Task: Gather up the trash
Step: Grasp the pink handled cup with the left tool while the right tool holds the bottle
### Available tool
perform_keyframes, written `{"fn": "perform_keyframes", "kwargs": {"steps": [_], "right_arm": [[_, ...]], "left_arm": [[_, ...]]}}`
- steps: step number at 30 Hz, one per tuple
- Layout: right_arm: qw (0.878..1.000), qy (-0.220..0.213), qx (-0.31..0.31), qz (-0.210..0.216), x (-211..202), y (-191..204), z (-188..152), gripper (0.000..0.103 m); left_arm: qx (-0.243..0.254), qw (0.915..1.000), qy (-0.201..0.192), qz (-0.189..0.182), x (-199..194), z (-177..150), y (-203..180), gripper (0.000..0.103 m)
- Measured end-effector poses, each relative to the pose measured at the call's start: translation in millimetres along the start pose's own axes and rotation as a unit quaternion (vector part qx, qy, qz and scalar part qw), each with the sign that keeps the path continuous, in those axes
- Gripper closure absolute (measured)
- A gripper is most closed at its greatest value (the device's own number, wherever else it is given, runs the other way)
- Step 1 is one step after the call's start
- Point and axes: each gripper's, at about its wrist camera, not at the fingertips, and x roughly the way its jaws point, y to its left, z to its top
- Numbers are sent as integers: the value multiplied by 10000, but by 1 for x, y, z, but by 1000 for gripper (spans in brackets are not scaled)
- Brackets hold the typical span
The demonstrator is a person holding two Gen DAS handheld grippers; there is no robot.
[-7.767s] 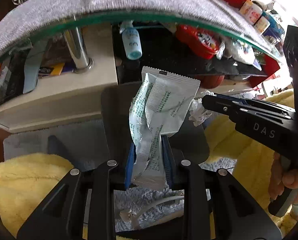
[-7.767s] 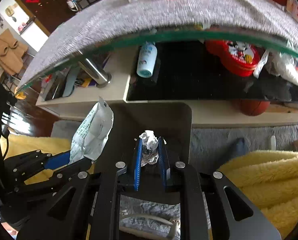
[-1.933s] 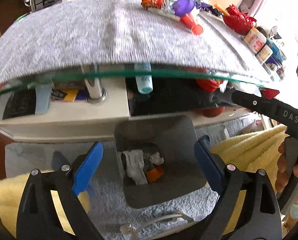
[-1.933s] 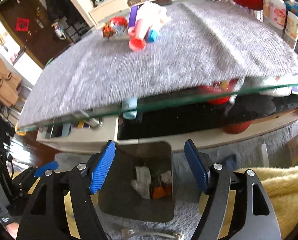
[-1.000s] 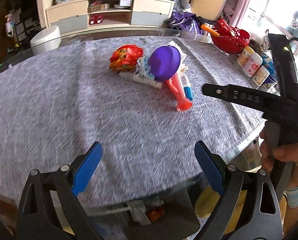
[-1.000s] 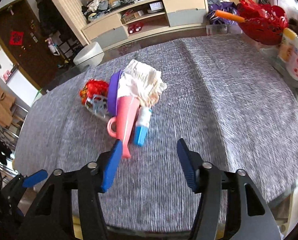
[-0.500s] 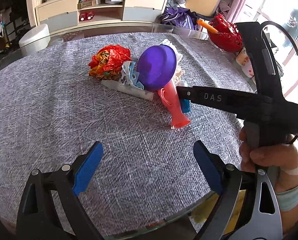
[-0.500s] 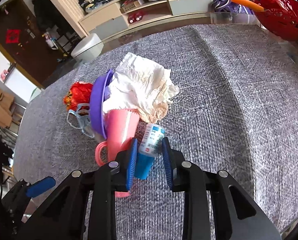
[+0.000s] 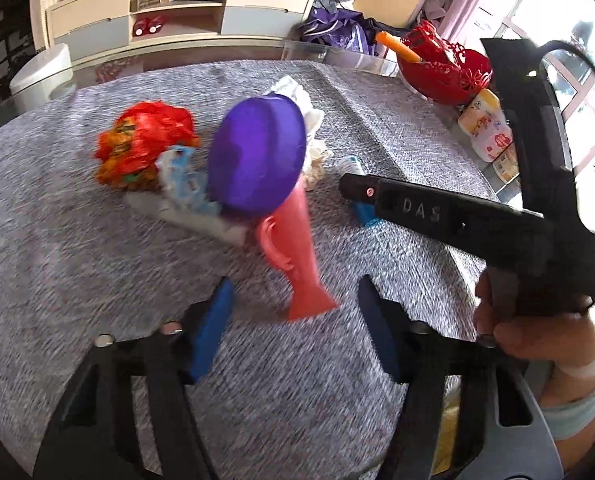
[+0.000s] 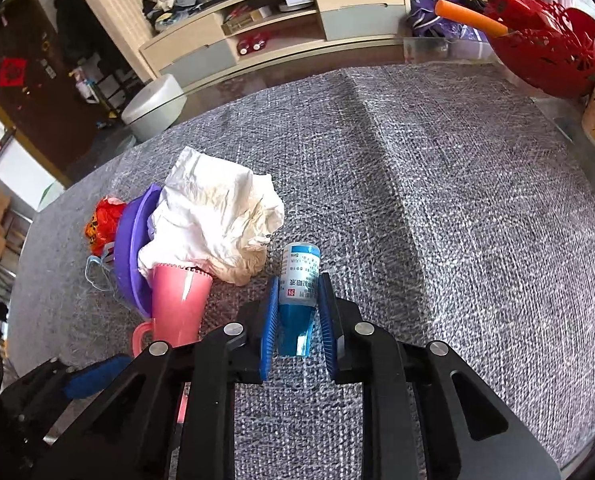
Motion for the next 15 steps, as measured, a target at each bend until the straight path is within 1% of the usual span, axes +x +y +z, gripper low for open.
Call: {"fn": "perform_keyframes", "kwargs": {"steps": [2,4,6,7,8,11,13,15], "right_arm": [[10000,-17,-27,29,-1,-1,1,83],[9999,-30,-33,90,-1,-3,1,83],[9999,-63,-68,103,-2,-4,0,83],[9999,-87,-110,71,-2,-2,-1,83],[9999,-95,-127,52,-3,-2,-3,83],[9998,-56,-137,114,-7,0,-10,83],[9997,10,-77,247,-12,-1,-15,83],[9996,-3,-76,267,-19,1,-22,83]], "left_arm": [[28,10000,47,21,8,4,-3,62],[111,9999,8,131,11,6,-6,66],[156,9996,7,235,14,9,-8,78],[167,9995,11,256,15,9,-9,79],[178,9995,21,264,16,10,-8,84],[280,9990,47,341,13,6,-11,84],[309,9989,55,340,7,0,-11,84],[338,9988,36,343,-3,-9,-11,84]]}}
